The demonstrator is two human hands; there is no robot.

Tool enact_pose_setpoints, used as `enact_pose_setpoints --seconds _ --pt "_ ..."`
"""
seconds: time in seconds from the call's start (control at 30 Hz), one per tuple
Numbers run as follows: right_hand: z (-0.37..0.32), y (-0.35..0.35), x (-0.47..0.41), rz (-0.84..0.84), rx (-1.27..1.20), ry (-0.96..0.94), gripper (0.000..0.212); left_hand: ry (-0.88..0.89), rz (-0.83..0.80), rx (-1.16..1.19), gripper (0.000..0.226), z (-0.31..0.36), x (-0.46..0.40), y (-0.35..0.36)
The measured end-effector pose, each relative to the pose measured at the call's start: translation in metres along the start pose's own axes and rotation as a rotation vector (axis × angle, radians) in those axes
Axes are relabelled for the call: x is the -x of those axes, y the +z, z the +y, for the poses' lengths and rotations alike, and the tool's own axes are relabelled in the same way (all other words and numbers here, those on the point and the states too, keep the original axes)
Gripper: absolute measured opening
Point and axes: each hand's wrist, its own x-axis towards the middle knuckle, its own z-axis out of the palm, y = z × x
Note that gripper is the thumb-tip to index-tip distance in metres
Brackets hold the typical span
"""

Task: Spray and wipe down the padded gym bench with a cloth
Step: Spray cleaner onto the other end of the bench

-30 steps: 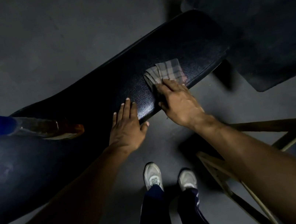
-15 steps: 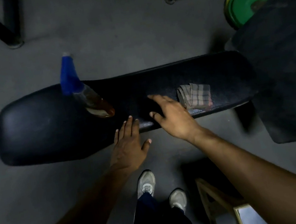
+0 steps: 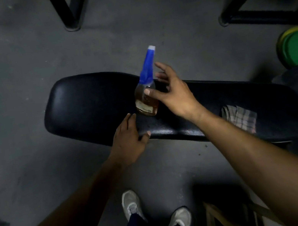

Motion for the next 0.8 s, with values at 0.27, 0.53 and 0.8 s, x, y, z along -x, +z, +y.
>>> enact_pose_setpoints --seconds 0.27,0.53,0.8 --pt "-0.002 0.031 -0.014 0.017 -0.082 -0.075 0.063 -0.074 -0.006 0.178 0.082 0.003 -0.034 -0.025" --pt "0.001 0.028 0.028 -0.072 -0.220 -0.052 0.060 -0.080 -0.073 0.346 0.074 -0.011 -0.032 -0.022" --pt "0.035 0.047 0.085 -0.226 -0.327 0.094 0.053 0.023 -0.481 0.518 0.036 -0.038 0.022 0.004"
